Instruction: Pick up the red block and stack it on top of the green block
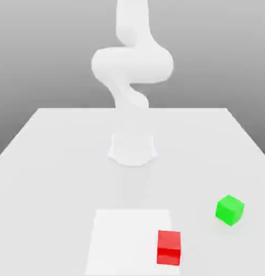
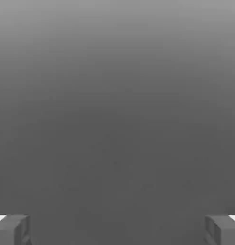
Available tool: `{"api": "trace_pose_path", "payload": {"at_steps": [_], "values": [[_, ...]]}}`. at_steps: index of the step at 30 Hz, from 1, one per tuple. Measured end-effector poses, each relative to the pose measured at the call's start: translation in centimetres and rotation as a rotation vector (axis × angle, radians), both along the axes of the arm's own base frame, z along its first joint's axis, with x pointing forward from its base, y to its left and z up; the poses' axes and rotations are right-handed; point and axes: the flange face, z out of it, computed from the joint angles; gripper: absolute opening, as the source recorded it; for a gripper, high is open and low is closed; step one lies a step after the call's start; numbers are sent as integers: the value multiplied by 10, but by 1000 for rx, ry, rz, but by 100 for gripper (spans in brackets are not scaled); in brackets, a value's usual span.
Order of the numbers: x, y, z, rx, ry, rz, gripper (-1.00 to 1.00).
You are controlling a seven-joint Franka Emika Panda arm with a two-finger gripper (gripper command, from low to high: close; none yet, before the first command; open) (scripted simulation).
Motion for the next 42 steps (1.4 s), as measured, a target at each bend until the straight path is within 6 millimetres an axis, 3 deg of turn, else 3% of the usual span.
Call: {"api": "trace_pose_path", "payload": {"at_steps": [6,12,17,23,28,29,36,42], "values": [[65,19,-110,-8,184,-34,0],[98,35,-228,-4,361,-58,0],[102,49,-327,9,509,-70,0],[79,68,-439,41,686,-79,0],[73,71,-506,51,721,-84,0],[72,71,-518,51,722,-83,-100],[72,71,-521,51,721,-84,-100],[69,78,-462,61,721,-99,-100]]}}
